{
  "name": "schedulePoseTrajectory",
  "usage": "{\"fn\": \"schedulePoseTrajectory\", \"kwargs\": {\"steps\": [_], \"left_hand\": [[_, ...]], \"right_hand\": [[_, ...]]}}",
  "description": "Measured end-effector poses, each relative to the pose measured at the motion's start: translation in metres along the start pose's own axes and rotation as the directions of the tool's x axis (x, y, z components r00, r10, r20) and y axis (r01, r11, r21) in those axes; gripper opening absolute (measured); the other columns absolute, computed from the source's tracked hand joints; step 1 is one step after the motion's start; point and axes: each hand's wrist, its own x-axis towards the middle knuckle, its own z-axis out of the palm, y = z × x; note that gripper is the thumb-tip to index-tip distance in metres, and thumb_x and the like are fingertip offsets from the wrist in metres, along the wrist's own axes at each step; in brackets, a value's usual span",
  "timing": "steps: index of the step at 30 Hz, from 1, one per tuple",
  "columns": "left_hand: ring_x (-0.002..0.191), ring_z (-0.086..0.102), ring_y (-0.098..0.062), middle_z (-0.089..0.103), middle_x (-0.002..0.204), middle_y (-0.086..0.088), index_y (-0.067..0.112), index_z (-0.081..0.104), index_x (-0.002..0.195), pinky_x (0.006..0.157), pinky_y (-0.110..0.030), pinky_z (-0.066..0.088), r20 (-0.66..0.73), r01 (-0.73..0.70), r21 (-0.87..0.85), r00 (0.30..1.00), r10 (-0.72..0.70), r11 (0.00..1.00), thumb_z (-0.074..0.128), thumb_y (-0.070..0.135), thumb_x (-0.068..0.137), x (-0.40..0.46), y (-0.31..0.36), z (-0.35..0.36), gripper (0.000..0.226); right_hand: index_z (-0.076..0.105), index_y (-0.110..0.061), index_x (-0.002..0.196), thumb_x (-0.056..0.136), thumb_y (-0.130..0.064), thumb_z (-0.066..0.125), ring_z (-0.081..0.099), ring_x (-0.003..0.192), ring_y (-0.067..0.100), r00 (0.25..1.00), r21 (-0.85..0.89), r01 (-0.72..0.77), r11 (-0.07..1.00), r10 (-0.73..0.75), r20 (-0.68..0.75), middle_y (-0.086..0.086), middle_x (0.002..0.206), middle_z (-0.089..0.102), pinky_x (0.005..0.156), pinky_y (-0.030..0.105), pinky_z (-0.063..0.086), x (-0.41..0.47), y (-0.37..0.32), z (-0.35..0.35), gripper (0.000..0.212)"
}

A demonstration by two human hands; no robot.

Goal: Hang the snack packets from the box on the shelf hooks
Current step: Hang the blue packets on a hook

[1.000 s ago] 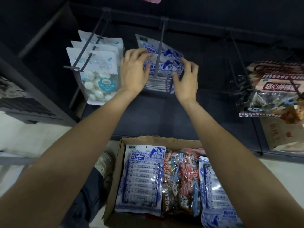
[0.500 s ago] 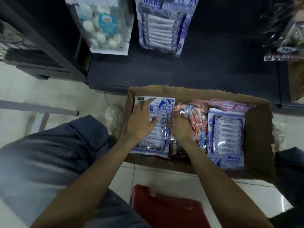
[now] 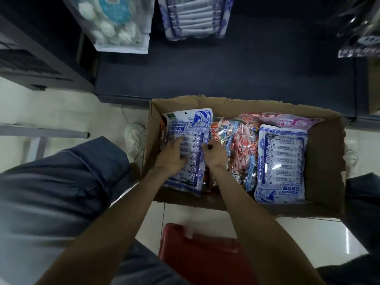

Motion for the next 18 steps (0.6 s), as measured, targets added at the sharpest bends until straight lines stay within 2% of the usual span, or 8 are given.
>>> {"fn": "schedulePoseTrajectory", "kwargs": {"steps": [2, 4, 6, 8, 11, 14, 16, 18], "left_hand": [[0.134, 0.034, -0.030, 0.031, 0.148, -0.010, 0.023, 0.025, 0.146, 0.105, -0.045, 0.038, -0.040, -0.051, -0.045, 0.998, 0.049, 0.998, 0.060, 0.029, 0.089, -0.003, 0.006, -0.001, 0.068], [0.131, 0.038, -0.027, 0.035, 0.144, -0.008, 0.023, 0.031, 0.143, 0.105, -0.042, 0.038, -0.127, -0.092, -0.135, 0.989, 0.075, 0.987, 0.062, 0.029, 0.089, -0.005, 0.016, -0.007, 0.063], [0.131, 0.038, -0.023, 0.036, 0.144, -0.006, 0.023, 0.032, 0.143, 0.108, -0.042, 0.036, -0.212, -0.097, -0.298, 0.977, 0.034, 0.950, 0.065, 0.040, 0.085, -0.002, 0.025, -0.016, 0.069], [0.129, 0.043, -0.020, 0.043, 0.141, -0.003, 0.024, 0.038, 0.140, 0.109, -0.043, 0.037, -0.223, -0.104, -0.592, 0.974, -0.038, 0.799, 0.071, 0.054, 0.075, -0.003, 0.038, -0.032, 0.079], [0.125, 0.048, -0.020, 0.050, 0.137, -0.004, 0.020, 0.044, 0.134, 0.108, -0.040, 0.037, -0.136, -0.080, -0.926, 0.983, -0.127, 0.370, 0.079, 0.040, 0.071, -0.016, 0.058, -0.062, 0.075], [0.108, 0.059, -0.020, 0.065, 0.112, -0.001, 0.015, 0.056, 0.113, 0.102, -0.041, 0.043, -0.224, -0.207, -0.950, 0.973, -0.051, 0.234, 0.073, 0.033, 0.078, -0.035, 0.066, -0.100, 0.042], [0.090, 0.066, -0.015, 0.071, 0.089, 0.003, 0.012, 0.060, 0.094, 0.087, -0.034, 0.051, -0.305, -0.299, -0.946, 0.952, -0.029, 0.126, 0.062, 0.020, 0.090, -0.047, 0.077, -0.123, 0.009], [0.073, 0.068, -0.009, 0.071, 0.072, 0.006, 0.011, 0.058, 0.084, 0.071, -0.025, 0.053, -0.393, -0.389, -0.918, 0.919, -0.044, 0.071, 0.057, 0.010, 0.091, -0.062, 0.093, -0.147, 0.007]], "right_hand": [[0.060, -0.002, 0.086, 0.100, -0.020, 0.047, 0.052, 0.065, 0.023, 0.998, 0.072, 0.028, 0.997, -0.023, -0.062, 0.012, 0.073, 0.059, 0.061, 0.027, 0.037, -0.009, 0.005, -0.014, 0.026], [0.061, 0.001, 0.112, 0.101, -0.019, 0.047, 0.060, 0.087, 0.033, 0.993, 0.127, 0.049, 0.991, -0.034, -0.116, 0.022, 0.097, 0.065, 0.072, 0.034, 0.044, -0.022, 0.010, -0.030, 0.027], [0.061, -0.001, 0.111, 0.100, -0.018, 0.049, 0.061, 0.094, 0.031, 0.983, 0.170, 0.138, 0.976, -0.114, -0.145, 0.018, 0.097, 0.066, 0.078, 0.038, 0.045, -0.034, 0.017, -0.046, 0.024], [0.056, -0.022, 0.084, 0.099, -0.017, 0.050, 0.054, 0.068, 0.003, 0.958, 0.172, 0.275, 0.946, -0.255, -0.130, -0.003, 0.070, 0.056, 0.065, 0.031, 0.039, -0.045, 0.021, -0.064, 0.016], [0.037, -0.031, 0.070, 0.098, -0.017, 0.051, 0.034, 0.052, 0.003, 0.928, 0.157, 0.371, 0.915, -0.357, -0.109, -0.010, 0.058, 0.034, 0.053, 0.021, 0.026, -0.058, 0.016, -0.090, 0.034], [0.032, -0.021, 0.068, 0.098, -0.016, 0.051, 0.026, 0.056, 0.002, 0.894, 0.229, 0.448, 0.864, -0.428, -0.132, -0.005, 0.062, 0.029, 0.053, 0.017, 0.023, -0.065, -0.003, -0.116, 0.036], [0.040, -0.013, 0.070, 0.098, -0.018, 0.051, 0.032, 0.059, 0.004, 0.869, 0.259, 0.495, 0.829, -0.476, -0.135, 0.007, 0.064, 0.038, 0.058, 0.019, 0.029, -0.063, -0.020, -0.130, 0.031], [0.049, -0.011, 0.077, 0.098, -0.023, 0.052, 0.042, 0.063, 0.012, 0.841, 0.221, 0.541, 0.811, -0.519, -0.153, 0.009, 0.069, 0.052, 0.064, 0.027, 0.035, -0.058, -0.041, -0.142, 0.025]]}}
